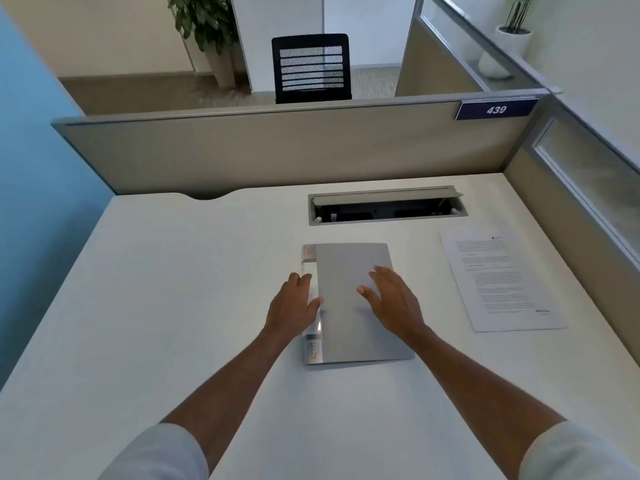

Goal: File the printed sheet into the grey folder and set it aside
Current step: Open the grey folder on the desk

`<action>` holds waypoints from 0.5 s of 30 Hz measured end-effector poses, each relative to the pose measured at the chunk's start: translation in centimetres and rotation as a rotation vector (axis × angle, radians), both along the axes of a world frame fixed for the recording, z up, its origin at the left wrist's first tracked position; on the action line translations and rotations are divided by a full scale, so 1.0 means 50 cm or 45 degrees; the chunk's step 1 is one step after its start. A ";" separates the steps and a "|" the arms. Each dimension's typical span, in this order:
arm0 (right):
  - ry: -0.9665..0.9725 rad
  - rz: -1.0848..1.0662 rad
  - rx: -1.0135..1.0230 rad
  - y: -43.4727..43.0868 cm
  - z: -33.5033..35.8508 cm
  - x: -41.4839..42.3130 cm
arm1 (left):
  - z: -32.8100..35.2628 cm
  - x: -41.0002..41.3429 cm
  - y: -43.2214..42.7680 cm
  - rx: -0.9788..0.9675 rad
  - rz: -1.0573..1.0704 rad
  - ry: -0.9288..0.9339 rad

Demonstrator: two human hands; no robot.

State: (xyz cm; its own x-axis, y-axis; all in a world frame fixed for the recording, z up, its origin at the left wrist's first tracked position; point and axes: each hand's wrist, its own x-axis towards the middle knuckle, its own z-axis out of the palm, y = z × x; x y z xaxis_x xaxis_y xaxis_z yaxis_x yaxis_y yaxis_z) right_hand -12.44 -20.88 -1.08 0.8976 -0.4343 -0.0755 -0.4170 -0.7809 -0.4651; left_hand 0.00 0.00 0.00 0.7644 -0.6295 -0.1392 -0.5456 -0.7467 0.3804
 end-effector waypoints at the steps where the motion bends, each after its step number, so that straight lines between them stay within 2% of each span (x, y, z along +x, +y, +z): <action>1: -0.024 -0.012 0.005 0.002 -0.005 -0.007 | -0.004 -0.004 0.004 -0.003 0.014 0.028; 9: -0.080 -0.123 0.000 0.022 -0.036 -0.062 | -0.043 -0.059 0.048 -0.195 0.130 0.220; 15: -0.206 -0.338 -0.042 0.037 -0.064 -0.094 | -0.074 -0.108 0.065 -0.293 0.152 0.357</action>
